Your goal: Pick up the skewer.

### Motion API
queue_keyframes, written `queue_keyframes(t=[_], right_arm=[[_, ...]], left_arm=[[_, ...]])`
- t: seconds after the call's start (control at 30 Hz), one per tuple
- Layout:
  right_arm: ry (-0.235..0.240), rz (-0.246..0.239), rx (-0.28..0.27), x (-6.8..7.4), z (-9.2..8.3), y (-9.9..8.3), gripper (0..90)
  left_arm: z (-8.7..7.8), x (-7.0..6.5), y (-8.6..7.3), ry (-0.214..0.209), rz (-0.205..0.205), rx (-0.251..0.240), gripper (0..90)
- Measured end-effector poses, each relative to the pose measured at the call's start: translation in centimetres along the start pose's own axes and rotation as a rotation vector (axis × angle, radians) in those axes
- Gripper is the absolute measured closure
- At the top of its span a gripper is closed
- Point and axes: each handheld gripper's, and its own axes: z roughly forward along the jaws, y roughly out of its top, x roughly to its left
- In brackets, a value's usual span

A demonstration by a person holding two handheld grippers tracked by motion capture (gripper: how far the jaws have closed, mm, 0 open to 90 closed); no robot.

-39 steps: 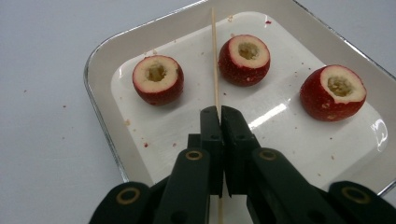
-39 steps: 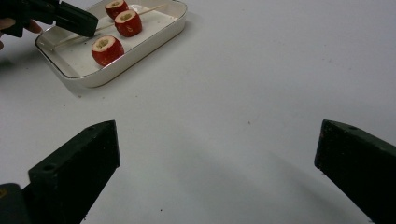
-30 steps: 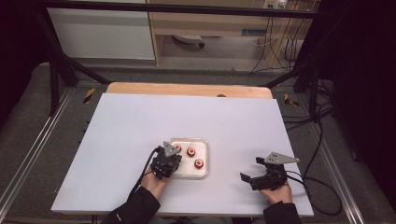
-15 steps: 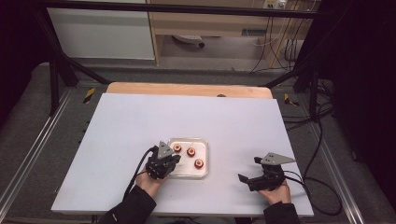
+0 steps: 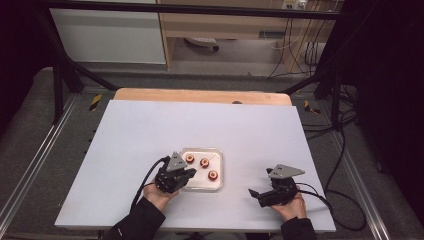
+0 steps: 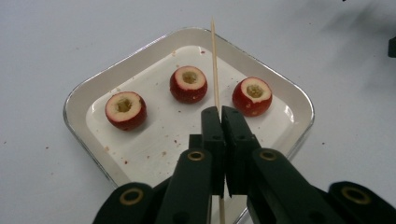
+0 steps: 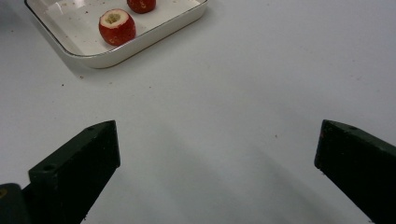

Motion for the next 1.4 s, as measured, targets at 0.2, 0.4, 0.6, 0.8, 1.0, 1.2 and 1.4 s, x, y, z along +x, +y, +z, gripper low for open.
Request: queue_keyframes(t=[0.2,0.4,0.6,0.8,1.0,1.2,1.4], right_arm=[[-0.022,-0.068,0.021,0.9,0.3,0.8,0.7],[-0.049,-0.139,0.048,1.8,0.7,1.6,1.0],[-0.080,-0.225,0.094,2.9,1.3,2.5,1.4],[-0.103,-0.297,0.098,3.7,1.3,3.4,3.2],[-0.126,-0.389,0.083,4.5,0.9,4.2,7.8],[-0.150,-0.479,0.082,5.4,0.7,5.2,13.4],[-0.158,-0.577,0.087,6.1,0.6,5.6,22.4]], left_arm=[[0.0,-0.4,0.4,-0.023,0.030,0.018,88.2],[0.1,-0.7,0.7,-0.052,0.056,0.039,88.2],[0.1,-1.0,1.3,-0.070,0.086,0.050,88.3],[0.2,-1.4,2.1,-0.092,0.115,0.067,88.3],[0.4,-1.7,3.1,-0.111,0.151,0.094,88.2],[0.7,-2.3,4.1,-0.134,0.177,0.113,88.2],[1.1,-3.2,4.7,-0.157,0.216,0.141,88.3]])
